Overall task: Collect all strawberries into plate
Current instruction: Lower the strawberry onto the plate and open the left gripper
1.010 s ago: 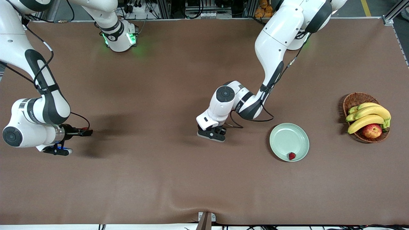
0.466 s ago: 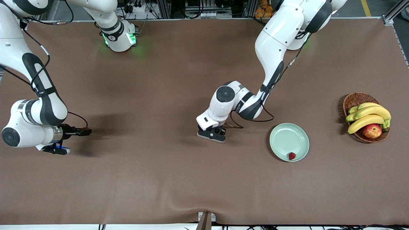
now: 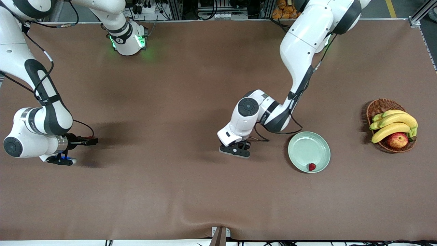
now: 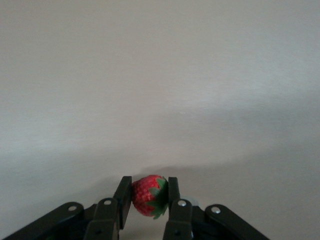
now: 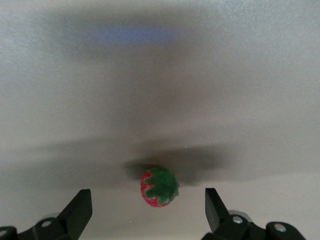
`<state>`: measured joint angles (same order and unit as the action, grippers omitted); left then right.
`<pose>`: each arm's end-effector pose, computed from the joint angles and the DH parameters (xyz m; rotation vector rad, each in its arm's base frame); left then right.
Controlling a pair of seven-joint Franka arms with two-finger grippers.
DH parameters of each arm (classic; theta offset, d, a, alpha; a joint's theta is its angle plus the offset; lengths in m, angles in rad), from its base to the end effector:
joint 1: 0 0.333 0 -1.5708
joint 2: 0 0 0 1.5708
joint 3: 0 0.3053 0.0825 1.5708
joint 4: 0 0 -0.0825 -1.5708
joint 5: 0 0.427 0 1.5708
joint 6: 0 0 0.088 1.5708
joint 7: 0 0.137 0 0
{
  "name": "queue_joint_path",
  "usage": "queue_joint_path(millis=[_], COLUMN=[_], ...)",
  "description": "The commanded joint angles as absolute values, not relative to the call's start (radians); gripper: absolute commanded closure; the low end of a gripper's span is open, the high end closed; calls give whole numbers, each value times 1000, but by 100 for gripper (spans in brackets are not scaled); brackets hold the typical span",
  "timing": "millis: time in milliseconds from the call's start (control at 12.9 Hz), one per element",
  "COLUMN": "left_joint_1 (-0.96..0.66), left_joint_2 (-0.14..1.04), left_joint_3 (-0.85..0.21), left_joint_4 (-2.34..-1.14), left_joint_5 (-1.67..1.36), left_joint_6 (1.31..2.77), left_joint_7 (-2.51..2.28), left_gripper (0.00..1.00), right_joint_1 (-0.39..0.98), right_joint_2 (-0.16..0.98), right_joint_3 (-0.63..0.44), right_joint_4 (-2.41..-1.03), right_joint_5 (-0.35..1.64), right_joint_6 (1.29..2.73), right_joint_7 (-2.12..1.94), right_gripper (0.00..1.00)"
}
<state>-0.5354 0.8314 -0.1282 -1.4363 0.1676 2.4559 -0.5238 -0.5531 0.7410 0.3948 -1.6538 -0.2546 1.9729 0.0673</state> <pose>0.6213 -0.4627 0.1527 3.0264 -0.3166 0.2727 0.6409 -0.1307 0.1135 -3.0089 0.1938 0.5349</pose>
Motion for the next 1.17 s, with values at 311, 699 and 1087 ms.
queue_joint_path(millis=[311,699,1087], left_joint_1=[-347,-201,-109], left_joint_2=[603,465,477], left_joint_3=[-144,-143,-141], left_joint_4=[-1687,-1888,-1916], left_joint_5=[195,195,196], left_joint_6=[2368,2367,2385], left_joint_7=[-285,-200,-127], left_gripper=[93,93,84], right_joint_1=[-586,-563,-532], right_joint_2=[736,732,695], right_joint_3=[410,417,567], right_joint_4=[-1692,-1687,-1660], right_joint_5=[-270,-270,-272], right_joint_6=[1991,1991,1983], right_joint_7=[43,43,34], right_gripper=[82,100,100])
